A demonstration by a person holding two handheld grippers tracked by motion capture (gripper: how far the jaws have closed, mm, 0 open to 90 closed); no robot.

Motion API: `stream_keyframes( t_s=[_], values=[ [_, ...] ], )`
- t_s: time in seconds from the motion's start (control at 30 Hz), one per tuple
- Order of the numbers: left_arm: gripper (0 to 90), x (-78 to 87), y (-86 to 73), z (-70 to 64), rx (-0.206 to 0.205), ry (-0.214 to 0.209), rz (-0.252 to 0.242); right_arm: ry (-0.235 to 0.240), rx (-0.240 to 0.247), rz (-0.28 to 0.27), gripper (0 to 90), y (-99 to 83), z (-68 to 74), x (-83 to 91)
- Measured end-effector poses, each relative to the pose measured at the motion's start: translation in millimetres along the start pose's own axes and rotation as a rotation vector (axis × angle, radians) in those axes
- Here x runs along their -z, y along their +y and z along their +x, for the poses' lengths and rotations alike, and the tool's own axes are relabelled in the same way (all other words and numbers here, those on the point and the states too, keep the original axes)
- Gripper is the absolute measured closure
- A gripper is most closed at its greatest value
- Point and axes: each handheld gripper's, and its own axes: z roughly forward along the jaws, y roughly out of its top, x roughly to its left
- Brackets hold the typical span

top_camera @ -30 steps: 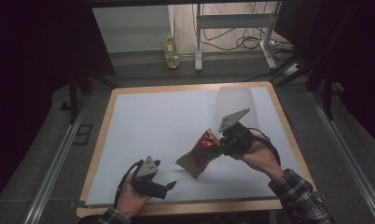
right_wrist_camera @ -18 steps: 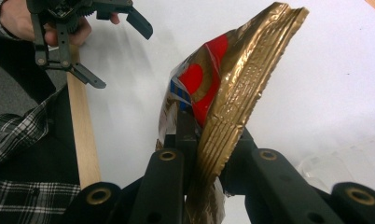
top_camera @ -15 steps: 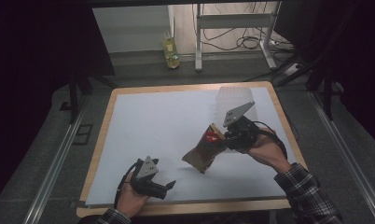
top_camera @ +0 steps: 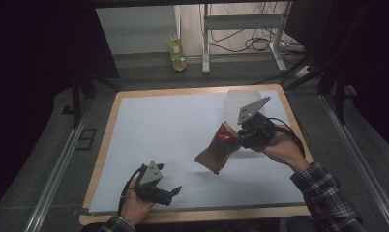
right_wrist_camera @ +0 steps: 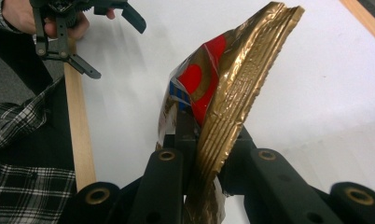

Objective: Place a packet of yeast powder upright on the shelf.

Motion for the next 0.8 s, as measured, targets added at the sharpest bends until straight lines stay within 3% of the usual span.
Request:
stream_keyframes(
  t_s=[0.8],
  values=[
    [0.0, -0.1, -0.7, 0.6, -0.006, 0.002, 0.005, -0.040, 0.126, -0.011, 80.5, 14.7, -33.8, 49.2]
  ],
)
